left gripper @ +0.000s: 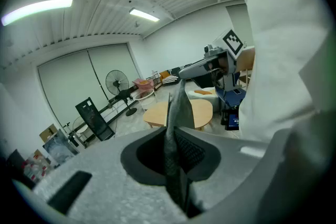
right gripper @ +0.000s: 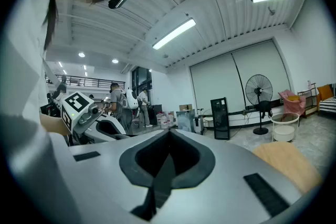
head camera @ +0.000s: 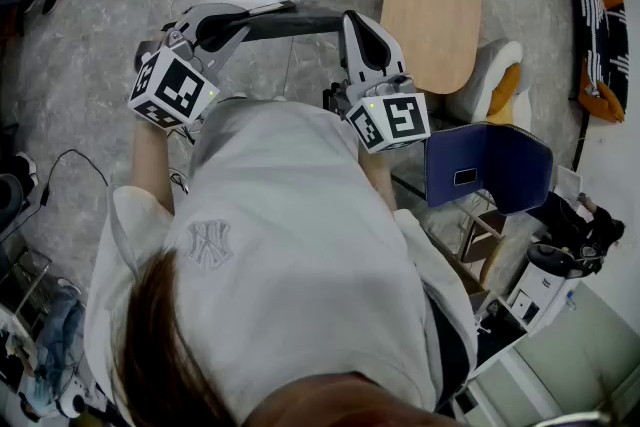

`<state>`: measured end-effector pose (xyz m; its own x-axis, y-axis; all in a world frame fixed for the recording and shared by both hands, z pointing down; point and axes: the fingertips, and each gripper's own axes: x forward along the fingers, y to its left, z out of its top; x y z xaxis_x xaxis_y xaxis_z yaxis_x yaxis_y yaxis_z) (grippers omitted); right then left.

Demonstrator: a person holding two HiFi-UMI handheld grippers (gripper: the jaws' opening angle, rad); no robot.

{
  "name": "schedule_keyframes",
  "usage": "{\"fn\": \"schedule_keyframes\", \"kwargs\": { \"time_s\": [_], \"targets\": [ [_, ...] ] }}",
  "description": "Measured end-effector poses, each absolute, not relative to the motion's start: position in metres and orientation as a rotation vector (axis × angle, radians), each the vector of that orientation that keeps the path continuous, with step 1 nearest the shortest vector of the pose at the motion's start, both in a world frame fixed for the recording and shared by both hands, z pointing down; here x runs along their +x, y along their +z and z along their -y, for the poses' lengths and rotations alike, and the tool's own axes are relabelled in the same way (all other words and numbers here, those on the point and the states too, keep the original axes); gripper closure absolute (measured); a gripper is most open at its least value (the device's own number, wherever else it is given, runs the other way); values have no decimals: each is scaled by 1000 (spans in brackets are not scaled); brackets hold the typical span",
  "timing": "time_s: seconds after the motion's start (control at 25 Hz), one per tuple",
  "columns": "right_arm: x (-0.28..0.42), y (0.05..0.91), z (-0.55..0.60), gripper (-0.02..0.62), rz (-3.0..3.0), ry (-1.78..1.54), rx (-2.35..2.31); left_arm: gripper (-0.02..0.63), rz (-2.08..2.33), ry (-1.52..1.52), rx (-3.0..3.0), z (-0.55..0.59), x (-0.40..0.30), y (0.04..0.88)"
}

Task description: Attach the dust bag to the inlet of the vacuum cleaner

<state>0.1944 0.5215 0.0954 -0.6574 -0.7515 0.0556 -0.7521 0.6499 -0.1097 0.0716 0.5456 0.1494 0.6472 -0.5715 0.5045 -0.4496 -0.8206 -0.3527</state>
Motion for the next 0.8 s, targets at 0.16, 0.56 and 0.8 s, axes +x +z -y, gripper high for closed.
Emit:
{"fn": "schedule_keyframes", "kwargs": {
  "time_s": [0.16, 0.56, 0.8],
  "targets": [
    [205, 96, -524, 594, 2850, 171, 1281, 567, -849, -917, -2670, -547, 83, 149],
    [217, 108, -517, 594, 2846, 234, 1315, 567, -857, -932, -2685, -541, 89, 158],
    [196, 119, -483, 594, 2819, 263, 1315, 567, -859, -925, -2716, -507, 64, 168]
  ]
}}
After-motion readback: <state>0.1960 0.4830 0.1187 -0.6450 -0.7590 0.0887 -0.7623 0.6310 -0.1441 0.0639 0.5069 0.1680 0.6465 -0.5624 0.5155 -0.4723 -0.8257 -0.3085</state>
